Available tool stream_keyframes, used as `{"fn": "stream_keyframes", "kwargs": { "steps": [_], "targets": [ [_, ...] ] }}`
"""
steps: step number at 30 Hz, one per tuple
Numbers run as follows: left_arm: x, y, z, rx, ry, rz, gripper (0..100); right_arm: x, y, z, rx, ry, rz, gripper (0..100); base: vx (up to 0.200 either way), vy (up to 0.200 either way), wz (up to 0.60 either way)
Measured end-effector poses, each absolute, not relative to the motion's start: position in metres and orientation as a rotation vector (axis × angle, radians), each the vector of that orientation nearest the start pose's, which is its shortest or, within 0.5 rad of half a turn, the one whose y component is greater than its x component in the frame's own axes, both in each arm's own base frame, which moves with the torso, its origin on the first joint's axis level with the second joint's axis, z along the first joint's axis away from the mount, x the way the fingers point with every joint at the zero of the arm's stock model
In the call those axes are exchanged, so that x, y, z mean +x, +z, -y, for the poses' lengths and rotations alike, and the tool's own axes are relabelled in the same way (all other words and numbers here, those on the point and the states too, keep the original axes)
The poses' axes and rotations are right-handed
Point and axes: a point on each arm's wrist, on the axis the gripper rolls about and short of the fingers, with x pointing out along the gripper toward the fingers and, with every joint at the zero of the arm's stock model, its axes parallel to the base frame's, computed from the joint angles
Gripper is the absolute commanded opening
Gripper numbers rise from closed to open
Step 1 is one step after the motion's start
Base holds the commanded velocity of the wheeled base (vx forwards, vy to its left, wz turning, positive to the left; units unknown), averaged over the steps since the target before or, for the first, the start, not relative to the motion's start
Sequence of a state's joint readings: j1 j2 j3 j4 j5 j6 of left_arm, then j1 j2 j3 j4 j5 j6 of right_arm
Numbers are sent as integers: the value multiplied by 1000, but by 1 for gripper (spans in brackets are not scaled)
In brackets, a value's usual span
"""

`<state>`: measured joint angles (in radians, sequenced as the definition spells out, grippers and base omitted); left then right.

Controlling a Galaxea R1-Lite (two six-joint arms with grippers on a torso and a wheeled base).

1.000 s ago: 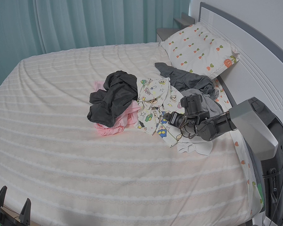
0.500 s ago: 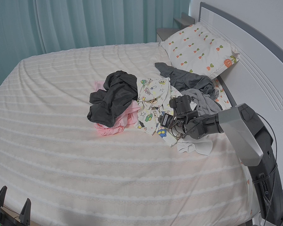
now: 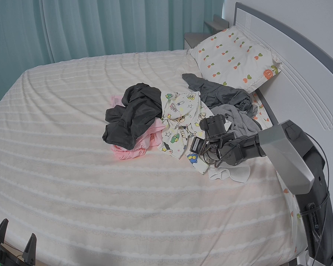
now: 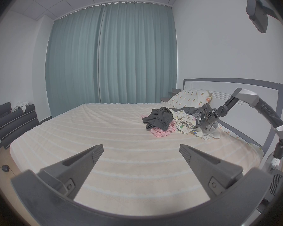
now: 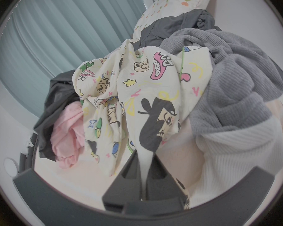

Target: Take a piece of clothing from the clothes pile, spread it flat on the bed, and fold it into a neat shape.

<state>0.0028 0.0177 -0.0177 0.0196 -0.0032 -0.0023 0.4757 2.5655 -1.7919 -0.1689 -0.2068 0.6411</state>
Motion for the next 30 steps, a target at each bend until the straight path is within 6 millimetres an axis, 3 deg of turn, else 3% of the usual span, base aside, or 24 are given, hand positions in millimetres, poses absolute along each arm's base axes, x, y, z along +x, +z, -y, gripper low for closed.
{"fn": "stream_keyframes", "kwargs": {
  "steps": [7,13,16,21,30],
  "targets": [
    [-23,79,0,-3,0,-20,100,423,56,-219,518,122,-676,0,0,0,0],
    [-23,79,0,-3,0,-20,100,376,83,-201,584,211,-670,0,0,0,0],
    [-23,79,0,-1,-1,-20,100,351,98,-191,606,254,-654,0,0,-200,0],
    [-23,79,0,12,-2,-20,100,298,142,-170,657,360,-575,0,0,0,0],
    [-23,79,0,35,-8,-17,100,219,212,-139,726,567,-405,0,0,0,0]
  ]
}}
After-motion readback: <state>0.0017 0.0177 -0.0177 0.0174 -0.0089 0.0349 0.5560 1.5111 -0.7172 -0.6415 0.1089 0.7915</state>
